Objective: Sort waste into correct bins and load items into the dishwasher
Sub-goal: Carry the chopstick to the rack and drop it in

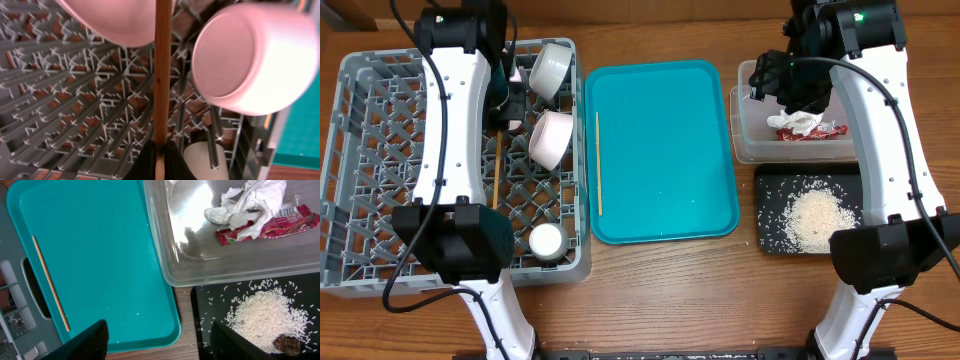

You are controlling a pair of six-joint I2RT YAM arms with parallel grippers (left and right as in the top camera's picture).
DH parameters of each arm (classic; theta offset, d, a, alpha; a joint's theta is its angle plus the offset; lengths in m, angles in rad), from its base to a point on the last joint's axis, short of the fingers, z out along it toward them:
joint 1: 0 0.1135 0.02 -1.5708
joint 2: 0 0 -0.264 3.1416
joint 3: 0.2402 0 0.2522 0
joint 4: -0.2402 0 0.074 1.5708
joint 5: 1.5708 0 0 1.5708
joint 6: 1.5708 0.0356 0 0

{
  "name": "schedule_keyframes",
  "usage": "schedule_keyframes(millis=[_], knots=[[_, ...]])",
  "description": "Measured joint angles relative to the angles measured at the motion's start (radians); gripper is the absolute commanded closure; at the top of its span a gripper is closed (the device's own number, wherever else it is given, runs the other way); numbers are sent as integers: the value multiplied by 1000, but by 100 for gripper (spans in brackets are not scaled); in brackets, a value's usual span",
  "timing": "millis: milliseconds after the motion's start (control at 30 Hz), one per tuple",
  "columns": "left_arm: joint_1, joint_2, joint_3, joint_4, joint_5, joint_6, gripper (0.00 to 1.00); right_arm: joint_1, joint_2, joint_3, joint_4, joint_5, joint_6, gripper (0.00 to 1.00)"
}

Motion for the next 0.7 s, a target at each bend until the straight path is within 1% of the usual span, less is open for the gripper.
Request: schedule_keyframes(millis=[67,133,167,200,233,300,467,567,667,700], knots=[[5,0,-27,4,-9,10,63,0,0,0,0,0,0,33],[7,0,-41,7,-16,20,48,0,0,0,0,0,0,33],[7,0,-45,7,-19,23,35,0,0,0,0,0,0,33],[7,0,-47,7,-22,29,25,0,0,0,0,0,0,33],[7,0,-47,11,-25,29,18,0,0,0,0,-1,0,33],[7,0,-47,21,-28,32,14,0,0,0,-1,-6,0,33],[7,0,-45,31,-24,5,13,0,0,0,-1,-22,0,33],[4,0,-15,39,16,-11,11,0,0,0,-2,-26,0,33],[-21,-1,49,75,75,-14,5,0,0,0,-2,-26,0,33],[-42,-4,67,95,98,-15,0,0,0,0,-2,-27,0,32]])
